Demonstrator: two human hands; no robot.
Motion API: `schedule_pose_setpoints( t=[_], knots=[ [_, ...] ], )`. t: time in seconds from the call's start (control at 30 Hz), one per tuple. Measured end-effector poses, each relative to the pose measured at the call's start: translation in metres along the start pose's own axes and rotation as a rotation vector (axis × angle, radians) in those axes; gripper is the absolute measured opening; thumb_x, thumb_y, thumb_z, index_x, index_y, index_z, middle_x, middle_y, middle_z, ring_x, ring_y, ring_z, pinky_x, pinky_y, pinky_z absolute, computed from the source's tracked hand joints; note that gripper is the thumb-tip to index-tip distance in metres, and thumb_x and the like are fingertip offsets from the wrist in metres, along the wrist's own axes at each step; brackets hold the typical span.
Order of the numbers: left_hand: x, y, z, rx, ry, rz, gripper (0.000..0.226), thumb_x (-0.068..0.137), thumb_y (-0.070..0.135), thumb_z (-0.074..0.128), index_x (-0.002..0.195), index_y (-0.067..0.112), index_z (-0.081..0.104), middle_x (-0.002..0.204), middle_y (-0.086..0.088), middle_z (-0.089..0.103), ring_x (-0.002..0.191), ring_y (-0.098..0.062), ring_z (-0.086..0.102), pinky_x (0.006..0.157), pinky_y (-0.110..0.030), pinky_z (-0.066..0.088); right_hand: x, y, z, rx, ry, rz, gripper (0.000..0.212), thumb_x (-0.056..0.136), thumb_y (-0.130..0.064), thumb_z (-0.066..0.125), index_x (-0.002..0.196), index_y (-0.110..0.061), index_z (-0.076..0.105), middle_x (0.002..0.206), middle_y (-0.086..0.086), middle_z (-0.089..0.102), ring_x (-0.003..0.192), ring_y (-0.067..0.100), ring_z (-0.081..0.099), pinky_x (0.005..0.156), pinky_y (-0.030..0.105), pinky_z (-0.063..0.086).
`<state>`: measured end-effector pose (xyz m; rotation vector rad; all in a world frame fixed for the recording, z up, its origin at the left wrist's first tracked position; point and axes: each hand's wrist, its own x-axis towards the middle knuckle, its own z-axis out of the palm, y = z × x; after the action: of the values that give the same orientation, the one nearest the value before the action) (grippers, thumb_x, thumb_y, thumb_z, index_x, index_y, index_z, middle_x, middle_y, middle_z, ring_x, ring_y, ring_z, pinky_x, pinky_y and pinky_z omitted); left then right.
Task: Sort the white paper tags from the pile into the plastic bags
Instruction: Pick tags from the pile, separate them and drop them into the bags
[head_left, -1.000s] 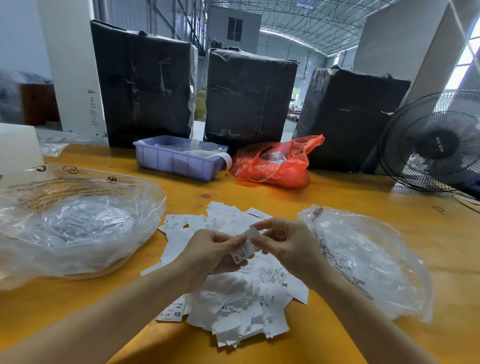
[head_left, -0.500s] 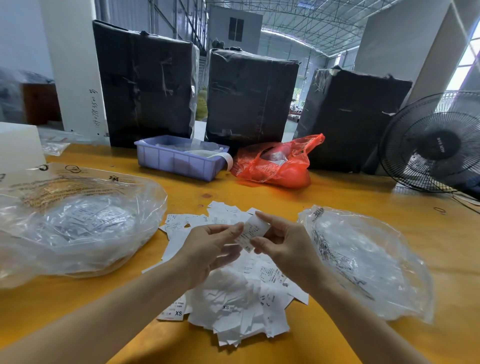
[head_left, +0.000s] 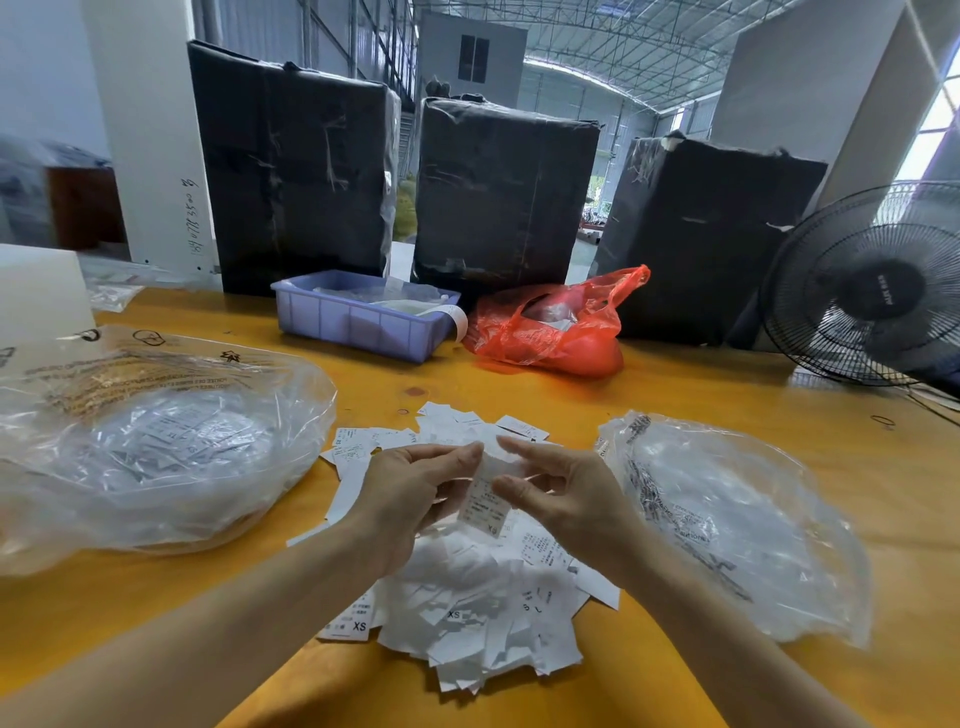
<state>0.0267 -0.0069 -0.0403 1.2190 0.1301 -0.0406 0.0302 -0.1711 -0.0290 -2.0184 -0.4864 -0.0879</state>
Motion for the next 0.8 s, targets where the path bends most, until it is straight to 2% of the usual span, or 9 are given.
schedule_pose_setpoints(
  t=[0.07,0.2,0.33,0.43,0.53,0.67,0.73,0.8],
  knots=[
    [0.000,0.001,0.000,-0.033,0.001,0.000,0.019,0.067,0.017,0.074,0.080,0.003,0.071,0.072,-0.009,0.072,0.060,-0.016,0.069,0.049,-0.018,0.051,0.001,-0.002,-0.001,0.086,0.044,0.011,0.038,0.081,-0.007,0.071,0.118,-0.010,0.063,0.085,0.005,0.071,0.072,0.015,0.065,0.075,0.031,0.057],
    [0.001,0.001,0.000,-0.004,-0.013,-0.016,0.016,0.078,0.017,0.070,0.086,0.002,0.070,0.070,-0.008,0.072,0.058,-0.016,0.068,0.048,-0.019,0.051,0.001,-0.003,-0.003,0.212,0.052,0.066,0.009,0.080,-0.002,0.070,0.088,-0.005,0.071,0.071,0.005,0.072,0.059,0.011,0.064,0.057,0.019,0.050],
    [0.001,0.004,-0.002,0.205,-0.126,-0.074,0.035,0.071,0.024,0.076,0.096,0.001,0.071,0.071,-0.007,0.071,0.056,-0.011,0.066,0.050,-0.017,0.050,0.002,-0.001,-0.007,0.329,0.091,0.209,0.004,0.081,-0.004,0.070,0.085,-0.002,0.070,0.068,0.009,0.071,0.059,0.014,0.065,0.059,0.022,0.049],
    [0.004,0.007,-0.006,0.339,-0.144,-0.079,0.025,0.074,0.014,0.077,0.093,0.000,0.072,0.066,-0.004,0.069,0.048,-0.007,0.060,0.051,-0.018,0.050,0.002,0.000,-0.006,0.383,0.076,0.289,0.004,0.082,-0.005,0.068,0.084,-0.002,0.069,0.067,0.010,0.070,0.059,0.014,0.066,0.060,0.022,0.050],
    [0.007,0.021,-0.014,0.518,-0.148,-0.010,0.019,0.075,0.011,0.077,0.087,-0.002,0.071,0.065,-0.006,0.067,0.046,-0.008,0.058,0.050,-0.018,0.050,0.001,0.000,-0.004,0.362,0.054,0.300,0.005,0.084,-0.005,0.066,0.087,-0.003,0.069,0.074,0.011,0.073,0.062,0.015,0.068,0.064,0.025,0.051],
    [0.020,0.065,-0.049,0.746,0.013,0.147,0.017,0.086,0.009,0.067,0.095,-0.006,0.068,0.077,-0.011,0.065,0.058,-0.009,0.060,0.050,-0.017,0.051,0.000,-0.003,-0.011,0.284,0.030,0.266,0.008,0.085,-0.003,0.063,0.090,-0.005,0.070,0.078,0.012,0.074,0.064,0.019,0.069,0.074,0.036,0.051],
    [0.023,0.093,-0.078,0.881,0.159,0.198,0.009,0.088,0.011,0.065,0.090,0.003,0.069,0.081,-0.008,0.067,0.067,-0.012,0.062,0.054,-0.019,0.053,0.003,-0.004,-0.016,0.227,0.022,0.234,0.008,0.085,-0.005,0.064,0.089,-0.008,0.071,0.078,0.010,0.074,0.064,0.020,0.069,0.072,0.036,0.052],
    [0.021,0.117,-0.111,1.009,0.313,0.208,0.002,0.086,0.013,0.068,0.084,0.014,0.067,0.081,-0.004,0.067,0.070,-0.011,0.063,0.055,-0.020,0.050,0.005,-0.007,-0.030,0.117,-0.007,0.204,0.008,0.083,-0.009,0.067,0.087,-0.011,0.073,0.078,0.008,0.074,0.064,0.021,0.070,0.064,0.032,0.053]
  ],
)
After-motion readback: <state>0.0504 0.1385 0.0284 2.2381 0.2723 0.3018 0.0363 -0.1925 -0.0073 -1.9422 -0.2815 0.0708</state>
